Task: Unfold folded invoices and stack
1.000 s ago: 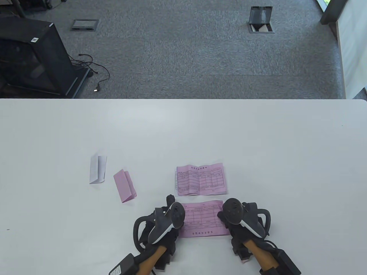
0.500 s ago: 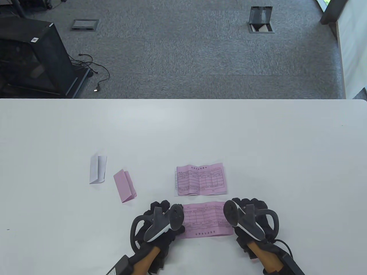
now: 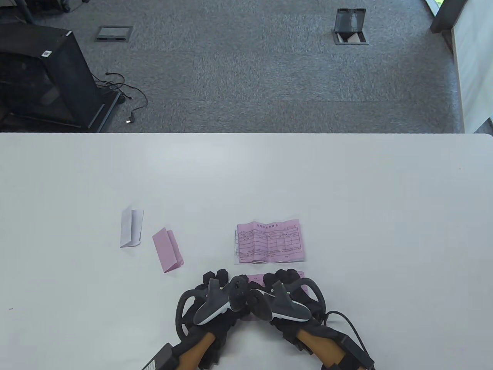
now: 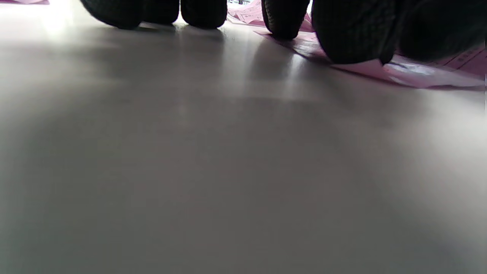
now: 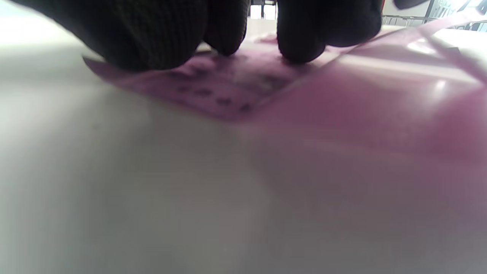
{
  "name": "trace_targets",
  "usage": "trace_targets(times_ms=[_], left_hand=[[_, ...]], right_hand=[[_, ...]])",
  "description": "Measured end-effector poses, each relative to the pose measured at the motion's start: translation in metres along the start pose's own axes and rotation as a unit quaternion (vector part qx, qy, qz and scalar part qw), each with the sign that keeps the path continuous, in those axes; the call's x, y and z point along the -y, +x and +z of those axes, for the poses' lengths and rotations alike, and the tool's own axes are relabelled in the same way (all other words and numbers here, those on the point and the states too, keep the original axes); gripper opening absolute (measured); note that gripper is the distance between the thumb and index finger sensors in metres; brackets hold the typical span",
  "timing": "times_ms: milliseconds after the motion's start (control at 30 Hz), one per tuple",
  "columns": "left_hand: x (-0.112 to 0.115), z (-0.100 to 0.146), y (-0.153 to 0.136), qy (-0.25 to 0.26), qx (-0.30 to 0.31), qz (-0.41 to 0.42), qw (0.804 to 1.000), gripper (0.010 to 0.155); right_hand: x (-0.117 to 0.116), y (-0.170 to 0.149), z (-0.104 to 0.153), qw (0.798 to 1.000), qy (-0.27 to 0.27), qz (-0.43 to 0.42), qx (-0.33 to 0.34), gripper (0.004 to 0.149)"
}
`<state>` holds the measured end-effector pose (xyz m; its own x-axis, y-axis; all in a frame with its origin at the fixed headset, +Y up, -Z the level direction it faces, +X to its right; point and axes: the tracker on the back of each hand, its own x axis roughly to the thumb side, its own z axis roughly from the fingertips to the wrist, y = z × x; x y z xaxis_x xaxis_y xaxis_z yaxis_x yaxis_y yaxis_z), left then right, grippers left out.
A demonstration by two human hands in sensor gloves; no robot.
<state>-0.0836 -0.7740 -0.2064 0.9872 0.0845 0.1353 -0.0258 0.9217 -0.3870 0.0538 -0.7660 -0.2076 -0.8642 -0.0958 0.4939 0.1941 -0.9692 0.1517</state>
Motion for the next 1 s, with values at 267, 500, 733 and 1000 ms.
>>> trace_targets(times_ms=[267,500,733,1000], left_hand=[[0.0,0.0,-0.002,-0.009,-0.005,0.005,1.0,0.077],[-0.001,-0.002,-0.006,-0.033,0.0,0.009,0.999,0.08],[-0.001,-0.002,-0.009,-0.035,0.0,0.014,0.999,0.081],[-0.001,-0.003,-0.01,-0.033,0.002,0.016,0.999,0.081]], right_hand=[[-0.001,-0.035,0.015,0.998,0.021,0.026,-0.055,0.062],[-0.01,-0.078,0.03,0.991,0.07,-0.003,-0.11,0.067],[-0.013,-0.093,0.037,0.985,0.091,-0.003,-0.146,0.069],[-0.005,-0.087,0.039,0.986,0.053,0.0,-0.155,0.069]])
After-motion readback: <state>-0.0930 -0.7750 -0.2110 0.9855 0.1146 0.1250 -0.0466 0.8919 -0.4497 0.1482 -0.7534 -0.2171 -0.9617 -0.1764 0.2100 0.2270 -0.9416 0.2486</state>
